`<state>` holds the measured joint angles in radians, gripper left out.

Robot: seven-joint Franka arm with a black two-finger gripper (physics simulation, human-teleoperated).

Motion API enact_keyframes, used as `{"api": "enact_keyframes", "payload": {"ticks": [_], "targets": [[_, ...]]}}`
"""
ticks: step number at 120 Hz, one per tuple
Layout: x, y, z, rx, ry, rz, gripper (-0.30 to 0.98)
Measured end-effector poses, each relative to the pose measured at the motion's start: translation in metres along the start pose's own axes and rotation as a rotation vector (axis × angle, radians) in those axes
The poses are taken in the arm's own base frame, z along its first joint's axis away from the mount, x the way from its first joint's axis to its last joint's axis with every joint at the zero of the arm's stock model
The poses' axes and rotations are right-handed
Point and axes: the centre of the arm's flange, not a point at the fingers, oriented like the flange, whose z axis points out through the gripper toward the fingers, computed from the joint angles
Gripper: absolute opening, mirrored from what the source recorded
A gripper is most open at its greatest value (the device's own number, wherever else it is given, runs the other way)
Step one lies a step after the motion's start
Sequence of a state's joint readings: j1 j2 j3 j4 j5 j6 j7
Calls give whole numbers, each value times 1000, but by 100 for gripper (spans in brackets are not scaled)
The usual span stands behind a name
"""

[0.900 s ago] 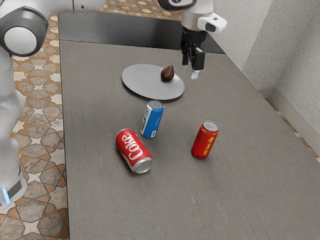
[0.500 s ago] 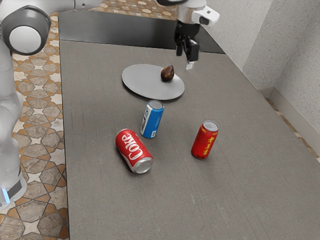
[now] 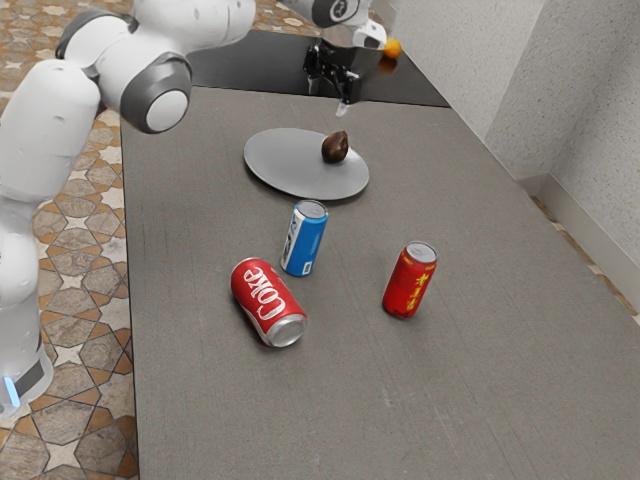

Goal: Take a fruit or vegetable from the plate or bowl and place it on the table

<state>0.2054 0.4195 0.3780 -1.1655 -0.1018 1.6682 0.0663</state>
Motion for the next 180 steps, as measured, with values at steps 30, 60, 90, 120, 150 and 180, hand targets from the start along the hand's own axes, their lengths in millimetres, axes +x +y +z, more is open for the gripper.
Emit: {"api": "enact_keyframes", "payload": {"ticks": [30, 60, 90, 120, 150, 180], "targets": [[18, -22, 47, -16, -21, -40, 69], [26, -24, 56, -40, -15, -46, 69], [32, -29, 77, -17, -35, -45, 69], [38, -20, 86, -7, -34, -23, 69], [53, -5, 105, -4, -10, 2, 69], [60, 1, 123, -5, -15, 11, 69]]}}
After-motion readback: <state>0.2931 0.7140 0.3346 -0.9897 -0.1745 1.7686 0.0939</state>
